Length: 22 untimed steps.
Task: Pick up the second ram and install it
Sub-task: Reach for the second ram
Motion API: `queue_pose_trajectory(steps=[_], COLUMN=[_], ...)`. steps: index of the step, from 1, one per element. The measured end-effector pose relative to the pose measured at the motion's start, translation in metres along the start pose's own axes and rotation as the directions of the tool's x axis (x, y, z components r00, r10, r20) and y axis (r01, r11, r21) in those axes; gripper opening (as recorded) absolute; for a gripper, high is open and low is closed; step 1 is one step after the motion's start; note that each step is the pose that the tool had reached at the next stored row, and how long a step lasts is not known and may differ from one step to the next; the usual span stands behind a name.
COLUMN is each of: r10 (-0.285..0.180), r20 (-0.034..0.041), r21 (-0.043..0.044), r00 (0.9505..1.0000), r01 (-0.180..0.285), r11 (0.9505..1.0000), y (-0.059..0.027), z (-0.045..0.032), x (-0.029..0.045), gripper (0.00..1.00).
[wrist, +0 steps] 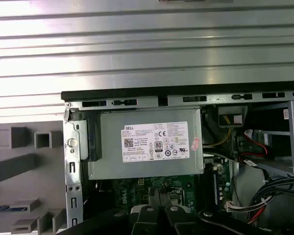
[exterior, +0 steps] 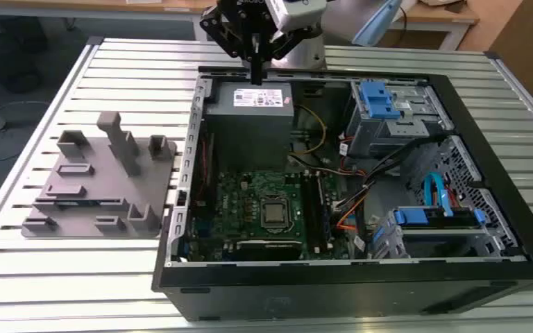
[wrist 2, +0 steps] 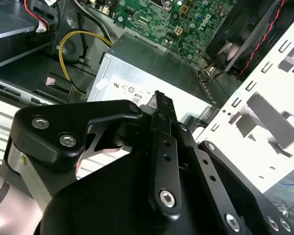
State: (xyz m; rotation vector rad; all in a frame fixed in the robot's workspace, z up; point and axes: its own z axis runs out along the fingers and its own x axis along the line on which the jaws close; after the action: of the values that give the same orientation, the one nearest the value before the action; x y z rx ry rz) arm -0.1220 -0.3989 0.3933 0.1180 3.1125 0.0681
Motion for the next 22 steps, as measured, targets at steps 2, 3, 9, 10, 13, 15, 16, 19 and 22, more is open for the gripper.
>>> queue_pose_trajectory(steps=[2, 3, 9, 10, 13, 15, 16, 19, 22], r10=[0.000, 0.000, 0.000, 0.000, 0.000, 0.000, 0.000, 0.000, 0.000], r20=[0.0000, 0.0000, 0.0000, 0.0001, 0.0001, 0.0001, 0.0001, 0.0002, 0.0003], r21=[0.0000, -0.0001, 0.0000, 0.0000, 0.0001, 0.0003, 0.0004, 0.0004, 0.0004], r00=[1.0000, 1.0000, 1.0000, 1.0000, 1.0000, 1.0000, 1.0000, 1.0000, 1.0000], r01=[0.000, 0.000, 0.000, 0.000, 0.000, 0.000, 0.000, 0.000, 0.000], r11=[1.0000, 1.0000, 1.0000, 1.0000, 1.0000, 1.0000, 1.0000, 1.0000, 1.0000], y=[0.0000, 0.0000, -0.0007, -0.0010, -0.0016, -0.0020, -0.0022, -0.0028, -0.0032], z=[0.0000, 0.0000, -0.0003, -0.0003, -0.0006, -0.0007, -0.0008, -0.0010, -0.0011], x=[0.0000, 0.0000, 0.0090, 0.0125, 0.0213, 0.0262, 0.0289, 0.0352, 0.0410], gripper=[0.11, 0.11, 0.11, 0.11, 0.11, 0.11, 0.11, 0.11, 0.11])
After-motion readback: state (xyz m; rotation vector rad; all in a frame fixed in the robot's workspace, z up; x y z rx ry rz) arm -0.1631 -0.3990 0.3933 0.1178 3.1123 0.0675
